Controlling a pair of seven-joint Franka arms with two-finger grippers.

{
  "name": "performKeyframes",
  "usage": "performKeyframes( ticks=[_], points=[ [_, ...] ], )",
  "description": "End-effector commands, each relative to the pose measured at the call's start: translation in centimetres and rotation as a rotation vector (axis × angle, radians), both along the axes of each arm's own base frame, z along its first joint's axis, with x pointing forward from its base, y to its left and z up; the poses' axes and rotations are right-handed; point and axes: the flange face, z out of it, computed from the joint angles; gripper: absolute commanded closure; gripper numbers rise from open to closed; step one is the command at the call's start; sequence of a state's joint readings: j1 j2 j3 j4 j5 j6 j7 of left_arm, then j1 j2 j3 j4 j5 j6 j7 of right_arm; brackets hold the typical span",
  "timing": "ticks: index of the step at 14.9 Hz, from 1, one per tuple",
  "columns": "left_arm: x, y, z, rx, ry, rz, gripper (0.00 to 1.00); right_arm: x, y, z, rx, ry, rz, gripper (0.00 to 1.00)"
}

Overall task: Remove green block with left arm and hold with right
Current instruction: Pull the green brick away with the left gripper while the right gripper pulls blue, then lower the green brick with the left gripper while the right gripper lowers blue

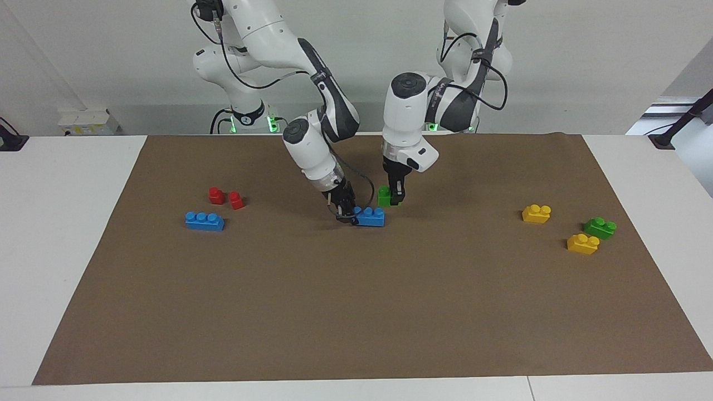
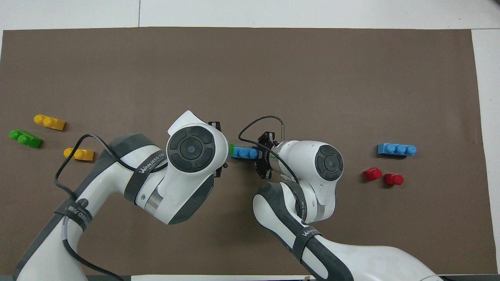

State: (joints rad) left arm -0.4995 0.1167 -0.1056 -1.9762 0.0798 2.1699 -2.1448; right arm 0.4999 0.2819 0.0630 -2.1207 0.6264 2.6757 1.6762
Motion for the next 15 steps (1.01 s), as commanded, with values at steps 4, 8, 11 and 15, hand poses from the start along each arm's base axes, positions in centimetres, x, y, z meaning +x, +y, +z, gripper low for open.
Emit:
performKeyframes(
  ticks=[4,8,11,15],
  points=[
    [4.3,9.4,0.2,0.043,0.019,-0.103,1.00,5.8,-10.9,5.6,0.052,-0.016,0.134,1.00],
    [6.9,16.0,-0.3,0.053,0.030,-0.211,1.00,8.7,-17.3,8.0,0.086,-0.005,0.150,1.00],
    [8.4,21.7,-0.5,0.010,0.036,-0.314,1.00,9.0,-22.1,7.3,0.068,-0.027,0.207,1.00],
    [9.4,27.6,-1.1,0.012,0.033,-0.423,1.00,9.0,-30.2,4.8,0.053,-0.024,0.251,1.00]
  ],
)
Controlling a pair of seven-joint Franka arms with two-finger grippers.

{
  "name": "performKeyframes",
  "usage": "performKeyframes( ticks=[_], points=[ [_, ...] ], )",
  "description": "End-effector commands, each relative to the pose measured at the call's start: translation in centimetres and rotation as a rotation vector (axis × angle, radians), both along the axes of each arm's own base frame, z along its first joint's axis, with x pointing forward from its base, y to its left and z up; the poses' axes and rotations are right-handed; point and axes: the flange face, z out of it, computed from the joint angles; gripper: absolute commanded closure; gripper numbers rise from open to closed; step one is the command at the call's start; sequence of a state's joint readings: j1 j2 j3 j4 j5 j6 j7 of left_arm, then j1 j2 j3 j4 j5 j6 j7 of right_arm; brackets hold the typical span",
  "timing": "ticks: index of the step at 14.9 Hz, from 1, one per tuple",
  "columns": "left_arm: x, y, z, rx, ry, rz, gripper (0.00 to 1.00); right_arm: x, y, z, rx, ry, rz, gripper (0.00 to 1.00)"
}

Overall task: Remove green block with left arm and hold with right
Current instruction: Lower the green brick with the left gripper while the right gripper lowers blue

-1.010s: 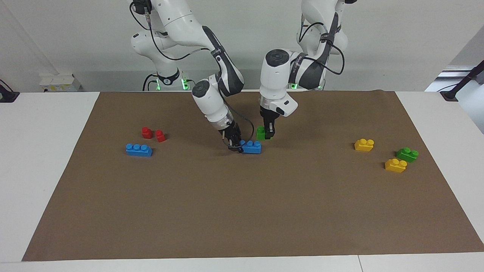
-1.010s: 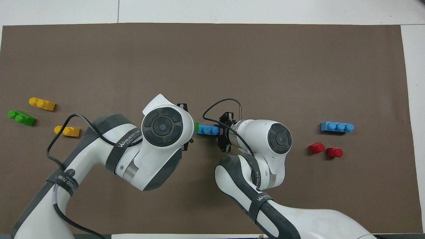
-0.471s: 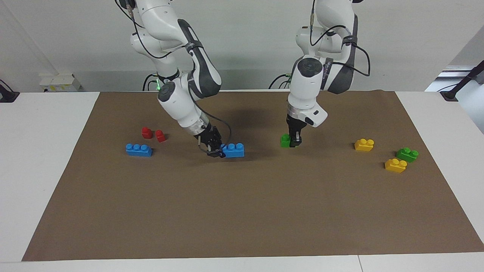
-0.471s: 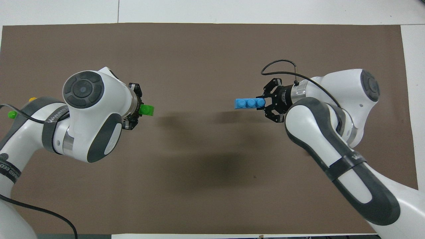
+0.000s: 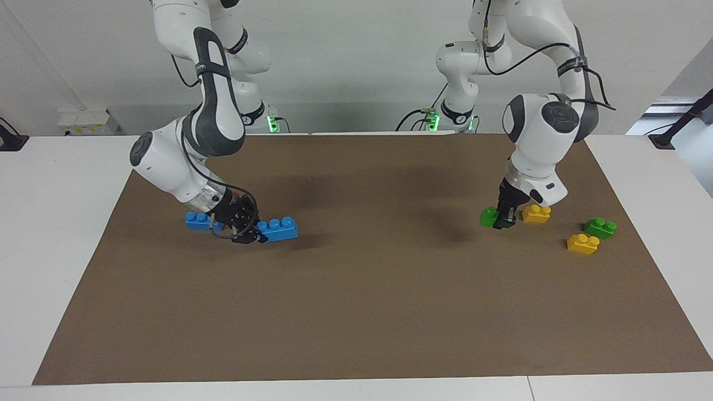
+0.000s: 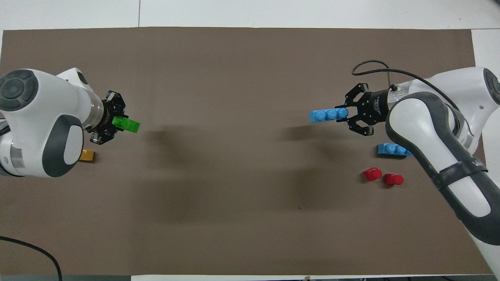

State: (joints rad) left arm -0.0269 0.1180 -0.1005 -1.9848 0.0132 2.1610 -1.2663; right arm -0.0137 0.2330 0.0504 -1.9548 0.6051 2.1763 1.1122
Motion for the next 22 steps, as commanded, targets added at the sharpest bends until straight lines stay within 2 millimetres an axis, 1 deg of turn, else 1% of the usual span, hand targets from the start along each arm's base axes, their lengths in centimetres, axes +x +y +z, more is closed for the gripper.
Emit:
performKeyframes(
  ticks=[1,2,3,6,7,9,11,14,18,19,20,21,22],
  points=[
    [0.3,3.0,-1.0,-0.009,-0.006,-0.067,1.00,0.1,-6.2,-2.4,0.004,-0.008,0.052,1.00],
    [0.6,4.0,-1.3,-0.009,-0.017,-0.067,1.00,0.1,-6.9,-3.4,0.005,-0.007,0.065,1.00],
    [0.9,4.7,-1.6,-0.009,-0.028,-0.071,1.00,0.1,-7.8,-3.8,0.003,-0.009,0.066,1.00],
    [1.7,7.2,-3.3,-0.006,-0.045,-0.099,1.00,-0.3,-9.9,-4.6,0.004,0.003,0.036,1.00],
    [2.0,8.3,-4.2,-0.005,-0.052,-0.103,1.00,-0.3,-10.2,-4.7,0.004,0.004,0.029,1.00],
    [2.6,8.6,-6.0,-0.006,-0.065,-0.110,1.00,-0.5,-10.3,-5.4,0.000,0.009,0.020,1.00],
    [3.2,8.8,-7.4,-0.008,-0.076,-0.107,1.00,-0.6,-10.3,-6.1,-0.003,0.014,0.010,1.00],
    [3.6,9.0,-8.6,-0.009,-0.089,-0.111,1.00,-1.2,-10.5,-7.0,-0.013,0.020,-0.004,1.00],
    [3.9,10.1,-9.7,-0.003,-0.098,-0.121,1.00,-1.8,-10.5,-8.2,-0.034,0.013,-0.016,1.00],
    [4.0,10.1,-9.7,-0.003,-0.100,-0.121,1.00,-1.9,-10.3,-8.4,-0.041,0.010,-0.017,0.91],
    [4.0,10.2,-10.0,-0.002,-0.098,-0.119,1.00,-1.9,-10.0,-8.4,-0.037,0.017,-0.012,0.70],
    [4.0,10.3,-10.3,-0.002,-0.098,-0.117,1.00,-2.0,-10.0,-8.4,-0.033,0.022,-0.010,0.35],
    [4.1,10.3,-10.4,-0.003,-0.100,-0.117,1.00,-2.0,-9.7,-8.2,-0.028,0.028,-0.003,0.22]
  ],
)
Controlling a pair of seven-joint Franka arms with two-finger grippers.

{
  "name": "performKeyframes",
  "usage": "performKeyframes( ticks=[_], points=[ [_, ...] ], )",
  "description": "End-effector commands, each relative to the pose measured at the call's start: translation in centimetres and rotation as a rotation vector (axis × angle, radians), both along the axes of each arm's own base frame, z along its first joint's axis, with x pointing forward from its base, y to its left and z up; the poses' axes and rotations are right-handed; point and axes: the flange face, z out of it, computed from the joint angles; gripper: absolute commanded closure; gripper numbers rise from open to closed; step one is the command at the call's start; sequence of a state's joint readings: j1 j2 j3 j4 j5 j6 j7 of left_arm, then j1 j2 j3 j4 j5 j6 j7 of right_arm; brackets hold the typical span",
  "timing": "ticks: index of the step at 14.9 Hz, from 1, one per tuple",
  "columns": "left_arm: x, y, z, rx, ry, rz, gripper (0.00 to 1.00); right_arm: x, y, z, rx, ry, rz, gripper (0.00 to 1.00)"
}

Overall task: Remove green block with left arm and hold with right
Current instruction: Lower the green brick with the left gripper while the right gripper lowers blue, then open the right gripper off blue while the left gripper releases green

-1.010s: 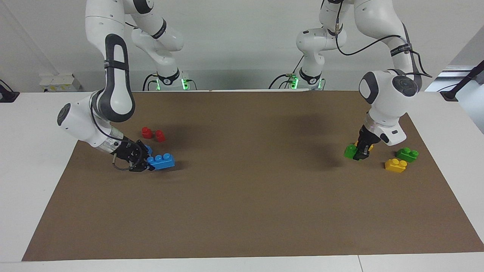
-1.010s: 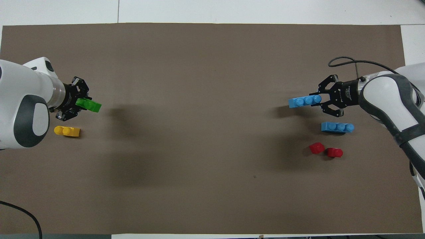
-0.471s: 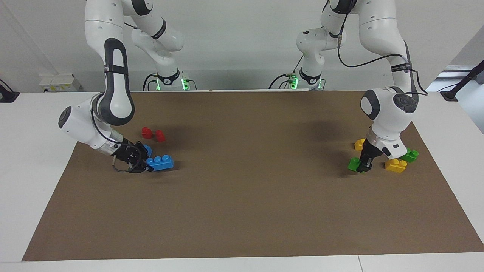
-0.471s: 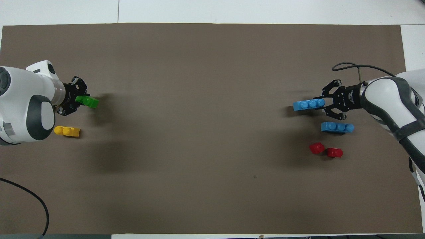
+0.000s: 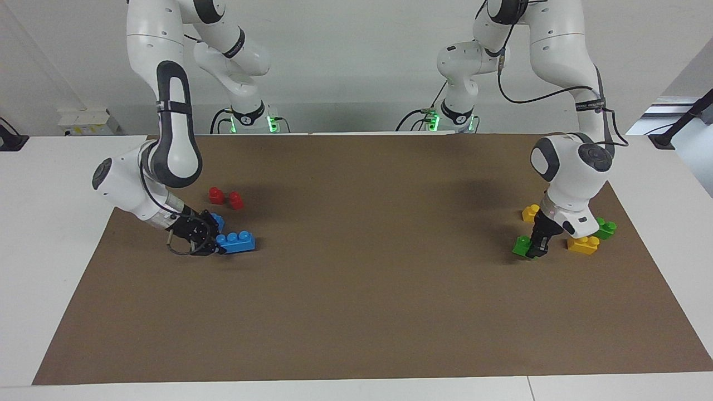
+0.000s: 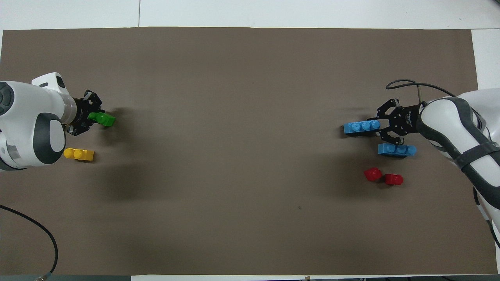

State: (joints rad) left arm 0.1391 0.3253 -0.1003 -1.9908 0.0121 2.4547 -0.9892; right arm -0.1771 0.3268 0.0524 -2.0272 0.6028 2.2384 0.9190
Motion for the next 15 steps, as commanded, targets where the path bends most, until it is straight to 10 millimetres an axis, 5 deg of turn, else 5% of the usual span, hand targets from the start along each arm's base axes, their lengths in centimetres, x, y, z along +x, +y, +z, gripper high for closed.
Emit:
performKeyframes(
  ticks=[1,5,6,7,10,15],
  points=[
    [0.4,0.4,-0.6,-0.004,-0.020,-0.010,1.00,-0.2,0.5,0.1,-0.004,0.003,0.015,0.10],
    [0.4,1.4,-1.2,-0.002,-0.021,-0.012,1.00,0.1,1.0,1.8,0.025,0.019,0.038,0.00],
    [0.4,1.4,-1.2,0.002,-0.021,-0.033,0.61,0.3,1.1,3.2,0.034,0.017,0.039,0.00],
    [0.4,1.4,-1.2,0.006,-0.019,-0.060,0.01,0.4,1.3,4.5,0.041,0.015,0.044,0.00],
    [0.5,1.5,-0.2,0.016,-0.028,-0.109,0.00,0.2,1.5,8.7,0.012,-0.030,0.090,0.00],
    [0.7,0.5,4.2,0.025,-0.040,-0.133,0.00,1.2,2.6,17.3,-0.133,-0.118,0.404,0.00]
  ],
)
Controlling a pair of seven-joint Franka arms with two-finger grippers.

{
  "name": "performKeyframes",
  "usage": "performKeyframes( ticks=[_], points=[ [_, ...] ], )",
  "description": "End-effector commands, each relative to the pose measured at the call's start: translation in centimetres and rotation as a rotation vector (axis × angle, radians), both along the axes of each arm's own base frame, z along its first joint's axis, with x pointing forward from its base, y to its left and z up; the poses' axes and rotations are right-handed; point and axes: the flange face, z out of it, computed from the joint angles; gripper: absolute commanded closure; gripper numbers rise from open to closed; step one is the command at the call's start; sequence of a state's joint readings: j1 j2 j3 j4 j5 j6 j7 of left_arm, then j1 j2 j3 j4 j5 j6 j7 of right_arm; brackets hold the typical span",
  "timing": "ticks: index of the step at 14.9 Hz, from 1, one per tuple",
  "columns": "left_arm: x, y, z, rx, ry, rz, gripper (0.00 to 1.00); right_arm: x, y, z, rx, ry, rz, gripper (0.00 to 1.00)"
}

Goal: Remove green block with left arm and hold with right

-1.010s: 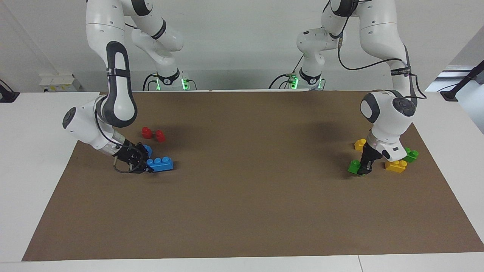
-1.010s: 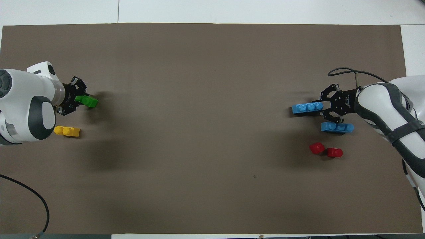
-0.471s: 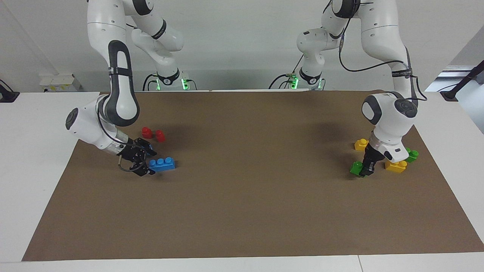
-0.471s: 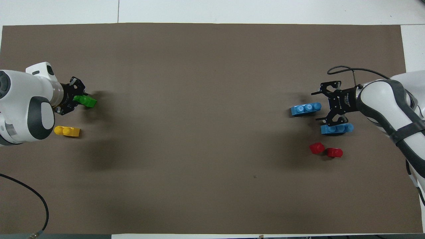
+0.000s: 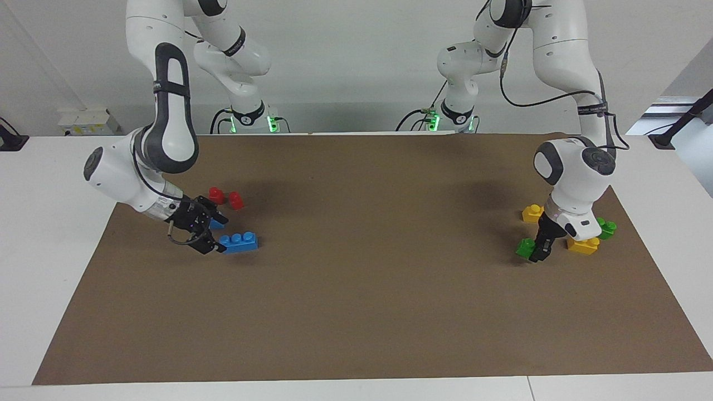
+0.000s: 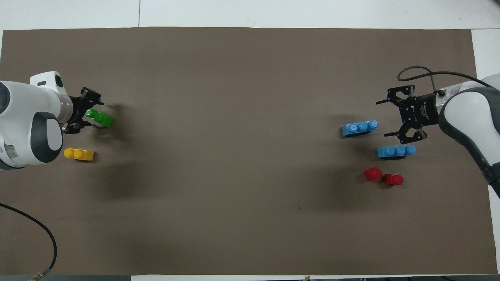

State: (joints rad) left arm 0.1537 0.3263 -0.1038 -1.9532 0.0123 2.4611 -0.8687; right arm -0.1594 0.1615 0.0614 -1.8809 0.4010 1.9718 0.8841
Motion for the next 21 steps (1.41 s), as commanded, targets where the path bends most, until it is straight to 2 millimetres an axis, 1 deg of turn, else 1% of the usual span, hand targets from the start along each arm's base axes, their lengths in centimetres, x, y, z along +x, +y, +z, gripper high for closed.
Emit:
performKeyframes(
  ticks=[1,3,5,9,11,13,14,17,19,21],
  points=[
    [-0.5,-0.5,3.3,0.009,0.007,-0.030,0.00,0.4,0.3,4.8,-0.056,-0.049,0.197,0.00],
    [-0.9,-1.2,5.7,0.016,0.013,-0.059,0.00,-0.7,0.2,8.1,-0.155,-0.100,0.401,0.00],
    [-1.4,-1.6,8.4,0.031,0.029,-0.138,0.00,-1.9,1.0,10.4,-0.192,-0.148,0.594,0.00],
    [-3.3,-2.0,14.0,0.074,0.078,-0.400,0.00,-4.5,1.0,14.1,-0.228,-0.181,0.895,0.00],
    [-4.6,-2.8,16.3,0.092,0.099,-0.537,0.00,-5.5,0.8,15.7,-0.250,-0.204,1.045,0.00],
    [-6.0,-3.0,18.6,0.107,0.110,-0.638,0.00,-5.6,0.1,16.6,-0.295,-0.189,1.186,0.00],
    [-6.9,-3.0,19.8,0.114,0.115,-0.683,0.00,-5.4,-0.2,16.8,-0.327,-0.177,1.221,0.00],
    [-8.6,-3.1,22.2,0.125,0.128,-0.782,0.00,-5.3,-0.5,16.9,-0.340,-0.172,1.217,0.00],
    [-9.2,-4.6,23.2,0.116,0.152,-0.837,0.00,-5.2,-0.8,16.9,-0.343,-0.176,1.218,0.00],
    [-9.6,-5.0,24.5,0.104,0.172,-0.858,0.00,-5.2,-0.7,17.0,-0.341,-0.180,1.212,0.00]
  ],
)
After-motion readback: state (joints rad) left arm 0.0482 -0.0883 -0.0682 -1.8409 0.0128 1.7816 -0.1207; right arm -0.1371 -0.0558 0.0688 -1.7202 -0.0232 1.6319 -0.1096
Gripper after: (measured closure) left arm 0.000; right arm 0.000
